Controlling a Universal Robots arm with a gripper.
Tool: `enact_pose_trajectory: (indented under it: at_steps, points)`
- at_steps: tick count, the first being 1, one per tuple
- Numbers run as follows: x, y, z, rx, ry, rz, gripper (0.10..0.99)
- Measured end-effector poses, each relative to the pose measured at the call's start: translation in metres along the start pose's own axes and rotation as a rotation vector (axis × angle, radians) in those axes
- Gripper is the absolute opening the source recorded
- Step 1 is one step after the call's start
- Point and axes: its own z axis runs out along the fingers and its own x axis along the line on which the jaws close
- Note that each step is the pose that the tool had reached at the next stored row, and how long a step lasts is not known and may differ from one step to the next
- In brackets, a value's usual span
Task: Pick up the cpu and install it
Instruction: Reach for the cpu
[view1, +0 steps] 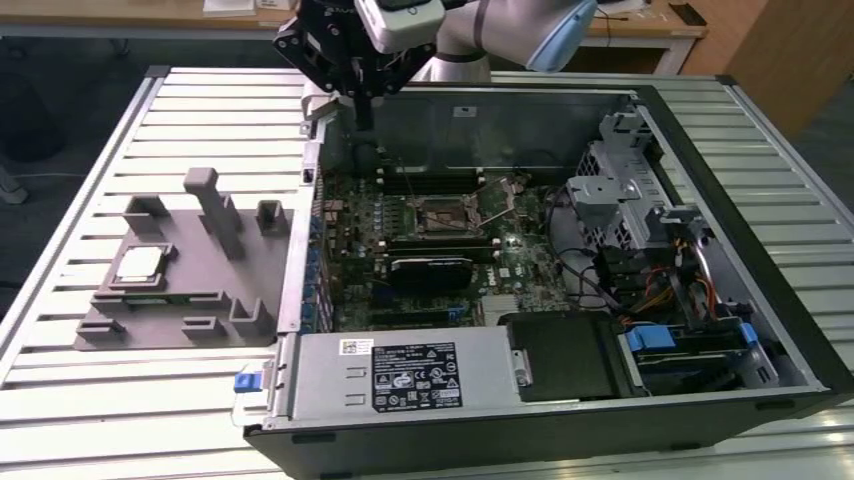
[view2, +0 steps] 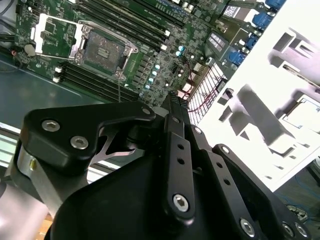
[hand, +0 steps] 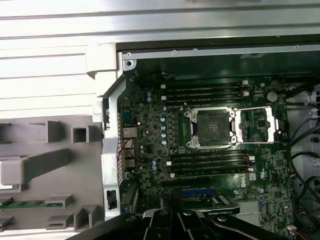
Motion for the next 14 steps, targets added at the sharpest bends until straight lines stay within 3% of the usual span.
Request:
enact_pose_trajectory:
  at_steps: [14]
  points:
    - [0.0083,-0.0006,-0.0002,0.000,-0.0001,0.000,0.106]
